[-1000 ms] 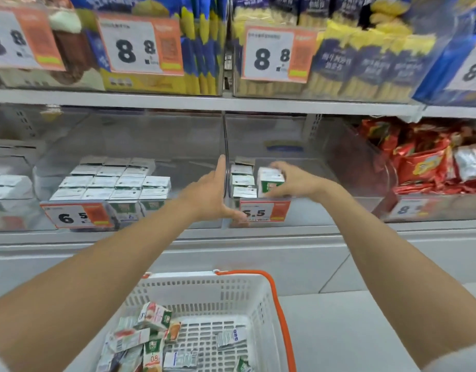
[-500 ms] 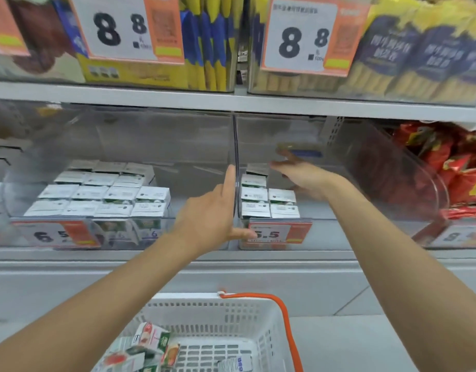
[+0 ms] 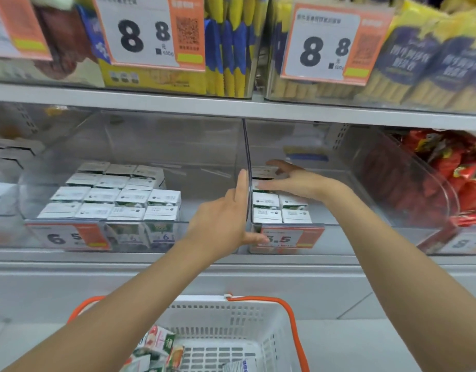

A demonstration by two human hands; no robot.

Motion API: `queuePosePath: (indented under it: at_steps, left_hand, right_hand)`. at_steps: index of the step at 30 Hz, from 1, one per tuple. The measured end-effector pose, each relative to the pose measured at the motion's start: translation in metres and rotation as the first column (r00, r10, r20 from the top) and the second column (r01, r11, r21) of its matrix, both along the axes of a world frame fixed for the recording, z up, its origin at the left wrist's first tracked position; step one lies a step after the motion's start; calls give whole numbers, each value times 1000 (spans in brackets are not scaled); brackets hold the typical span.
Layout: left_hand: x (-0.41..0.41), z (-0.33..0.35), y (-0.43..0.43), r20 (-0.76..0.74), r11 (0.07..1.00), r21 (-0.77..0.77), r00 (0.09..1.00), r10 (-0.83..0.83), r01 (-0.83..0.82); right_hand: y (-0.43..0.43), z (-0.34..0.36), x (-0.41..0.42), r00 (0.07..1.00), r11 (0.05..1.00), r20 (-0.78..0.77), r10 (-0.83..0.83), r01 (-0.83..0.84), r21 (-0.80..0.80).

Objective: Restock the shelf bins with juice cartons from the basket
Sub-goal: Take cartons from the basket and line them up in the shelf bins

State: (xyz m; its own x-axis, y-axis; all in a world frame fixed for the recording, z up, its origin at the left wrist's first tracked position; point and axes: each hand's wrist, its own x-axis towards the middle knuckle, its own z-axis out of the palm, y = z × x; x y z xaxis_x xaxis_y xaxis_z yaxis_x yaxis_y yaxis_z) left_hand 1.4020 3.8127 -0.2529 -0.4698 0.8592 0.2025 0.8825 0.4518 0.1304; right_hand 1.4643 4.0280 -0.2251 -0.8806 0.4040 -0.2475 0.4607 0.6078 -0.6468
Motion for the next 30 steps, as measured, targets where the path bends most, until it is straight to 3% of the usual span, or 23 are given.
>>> queuePosePath:
  at_steps: [4,7,8,10,12,14,16,17,19,21,22,24,27,30]
  left_hand:
    - [1,5,1,66,1000,-23,998,1,0]
    - [4,22,-7,339,997,-63,941,-13,37]
    - [6,28,-13,359,997,-56,933,-24,48]
    - [11,36,-29,243,999,33,969,-44,37]
    - [21,32,-52,170,974,225,983,-73,34]
    - [31,15,-77,260,954,300,961,-98,16]
    - [36,-16,-104,402,974,224,913,-64,-30]
    - [35,-36,-119,461,985,164,887,-25,-57]
    - [29,-79,-153,568,990,33,817,93,-136]
    - [20,-123,-191,657,974,-93,722,216,-208]
    - [16,-142,-209,682,963,-144,683,263,-228]
    - [10,-175,-240,717,949,-193,625,309,-248]
    - [4,-209,-269,755,938,-210,564,335,-276]
    - [3,-235,-284,832,913,-259,408,377,-315]
  right_hand:
    - [-14,-9,16,1000,999,26,-8,9,-53]
    - [-33,3,22,988,994,-109,-106,102,-37]
    - [-40,7,26,967,986,-194,-163,165,-6]
    - [-60,13,36,896,947,-388,-218,290,138]
    - [-92,11,52,763,897,-627,-159,377,231]
    - [-136,-4,68,611,878,-789,-57,406,251]
    - [-181,-39,81,583,899,-811,-54,382,215]
    - [-203,-63,86,622,924,-777,-99,347,160]
    - [-234,-116,95,787,968,-588,-186,250,28]
    - [-244,-174,102,973,996,-213,-92,92,-8]
    - [-243,-201,105,1000,1000,-25,-5,5,3]
    - [-235,-247,111,974,998,216,64,-63,-12]
    - [-224,-302,116,906,999,421,44,-32,-35]
    - [-217,-345,123,780,980,609,143,-197,22]
